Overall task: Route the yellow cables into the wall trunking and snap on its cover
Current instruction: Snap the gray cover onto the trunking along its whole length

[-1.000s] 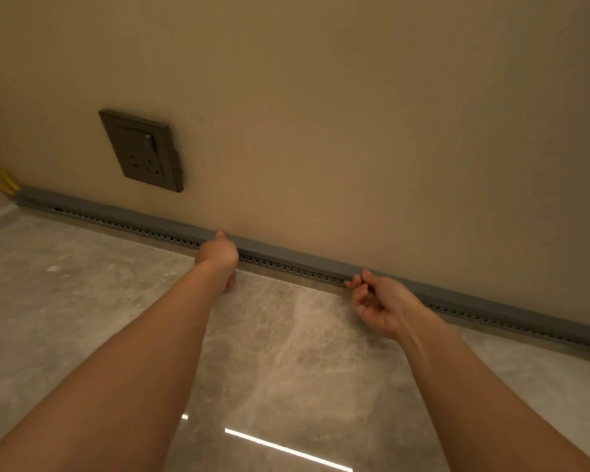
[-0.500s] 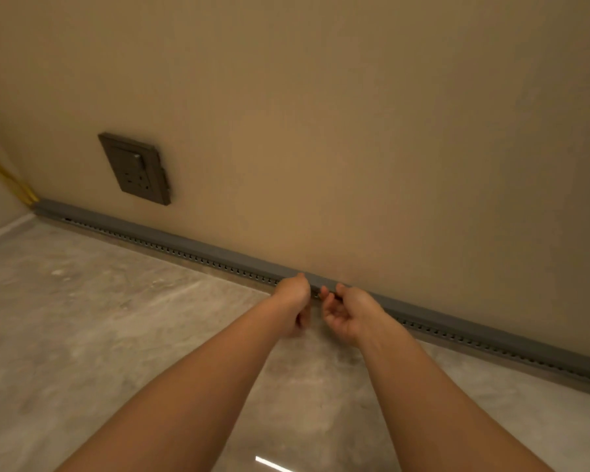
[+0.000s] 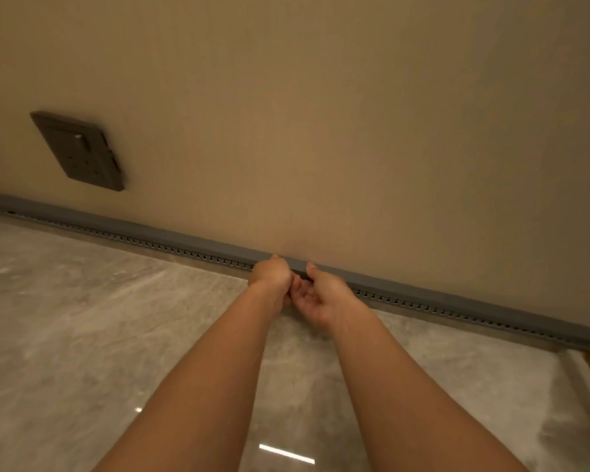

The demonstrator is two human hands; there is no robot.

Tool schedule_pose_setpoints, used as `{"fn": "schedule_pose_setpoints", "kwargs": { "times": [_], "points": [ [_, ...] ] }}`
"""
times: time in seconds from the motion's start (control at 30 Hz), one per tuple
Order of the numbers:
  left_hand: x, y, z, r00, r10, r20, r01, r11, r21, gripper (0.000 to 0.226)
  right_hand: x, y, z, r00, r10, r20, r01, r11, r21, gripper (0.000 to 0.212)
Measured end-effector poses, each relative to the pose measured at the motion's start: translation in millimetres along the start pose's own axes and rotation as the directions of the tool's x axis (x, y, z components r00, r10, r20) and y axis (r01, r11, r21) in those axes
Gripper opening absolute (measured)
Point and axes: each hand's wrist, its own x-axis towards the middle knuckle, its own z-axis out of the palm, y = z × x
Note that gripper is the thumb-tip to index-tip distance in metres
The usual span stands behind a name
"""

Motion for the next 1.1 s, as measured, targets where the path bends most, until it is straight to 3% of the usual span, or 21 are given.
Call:
{"fn": "schedule_pose_setpoints", "kwargs": {
  "times": [0.13, 0.3, 0.63, 0.9, 1.1],
  "points": [
    [-1.6, 6.4, -1.7, 0.998, -0.030, 0.056, 0.027, 0.998, 0.056, 0.041, -5.2, -2.2, -6.3, 0.998, 0.054, 0.008, -0.054, 0.997, -0.048, 0.031],
    [-5.9, 15.4, -9.2, 0.989, -0.082, 0.126, 0.070, 0.993, 0.093, 0.030, -19.1, -16.9, -43.2, 0.991, -0.030, -0.133, -0.010, 0.956, -0.294, 0.024],
    [-8.3, 16.2, -12.9, 0.972, -0.129, 0.196, 0.126, 0.992, 0.027, 0.024, -42.4, -73.6, -100.7, 0.929, -0.138, -0.343, 0.044, 0.963, -0.268, 0.027],
    [-14.4, 14.0, -16.9, 0.969, -0.140, 0.203, 0.151, 0.988, -0.038, 0.033, -40.1, -88.2, -103.0, 0.981, 0.015, -0.195, -0.030, 0.997, -0.073, 0.026],
    [-18.7, 3.4, -7.3, 0.991, -0.083, 0.102, 0.100, 0.978, -0.182, 0.033, -33.4, -93.0, -107.1, 0.993, 0.035, -0.116, -0.045, 0.996, -0.082, 0.023]
  ]
}}
